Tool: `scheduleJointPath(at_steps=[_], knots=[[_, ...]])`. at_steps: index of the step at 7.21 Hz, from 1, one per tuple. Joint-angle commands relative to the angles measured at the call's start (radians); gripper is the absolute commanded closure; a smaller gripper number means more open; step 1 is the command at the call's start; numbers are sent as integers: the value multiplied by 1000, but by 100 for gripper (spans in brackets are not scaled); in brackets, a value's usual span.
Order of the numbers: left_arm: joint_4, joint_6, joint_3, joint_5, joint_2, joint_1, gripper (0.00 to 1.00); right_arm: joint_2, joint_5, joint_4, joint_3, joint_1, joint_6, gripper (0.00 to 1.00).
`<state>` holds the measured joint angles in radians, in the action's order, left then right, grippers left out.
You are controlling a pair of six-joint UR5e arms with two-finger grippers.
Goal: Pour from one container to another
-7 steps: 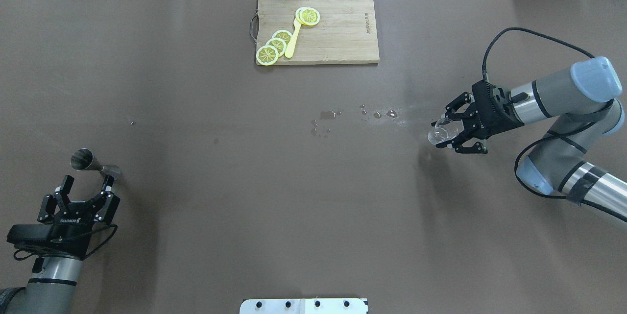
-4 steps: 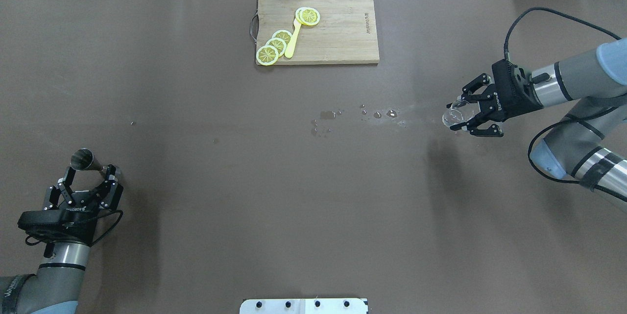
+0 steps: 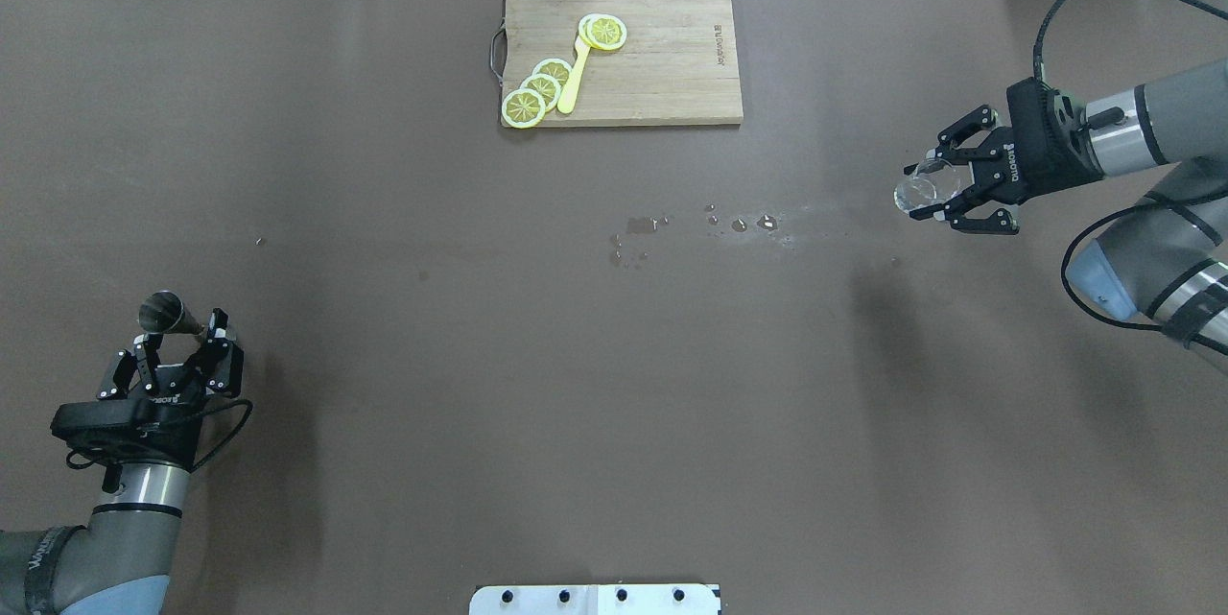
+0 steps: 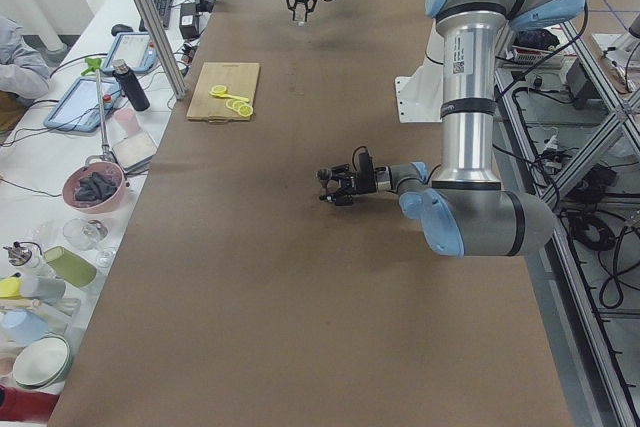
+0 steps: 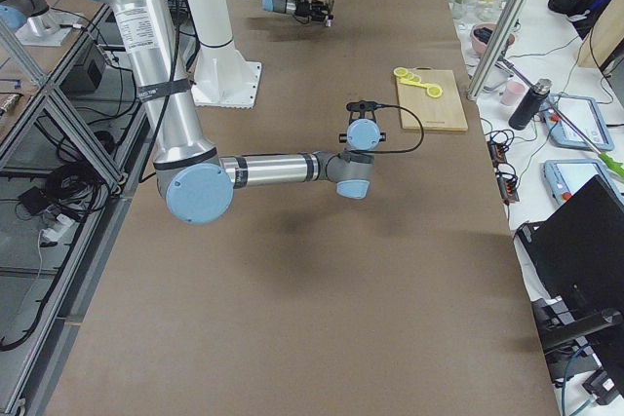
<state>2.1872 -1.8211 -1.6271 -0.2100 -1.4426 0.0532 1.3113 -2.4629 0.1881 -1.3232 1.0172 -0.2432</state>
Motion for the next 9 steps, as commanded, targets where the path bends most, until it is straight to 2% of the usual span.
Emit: scheduleJointPath(at_steps=[1, 2, 5, 7, 9], knots=[[-1, 3, 0, 1, -4, 1, 89, -1, -49, 8, -4, 46, -13, 100], [-3, 11, -10, 1, -4, 11, 100, -3, -59, 8, -5, 55, -13, 100], [-69, 42, -68, -5, -22, 57, 100, -12, -61, 10, -5, 64, -13, 100], [-67, 199, -70, -8, -143, 89, 100, -29, -73, 20, -16, 83, -10, 100], [-60, 391, -73, -37, -263, 105, 100, -43, -74, 204, -141, 84, -11, 100]])
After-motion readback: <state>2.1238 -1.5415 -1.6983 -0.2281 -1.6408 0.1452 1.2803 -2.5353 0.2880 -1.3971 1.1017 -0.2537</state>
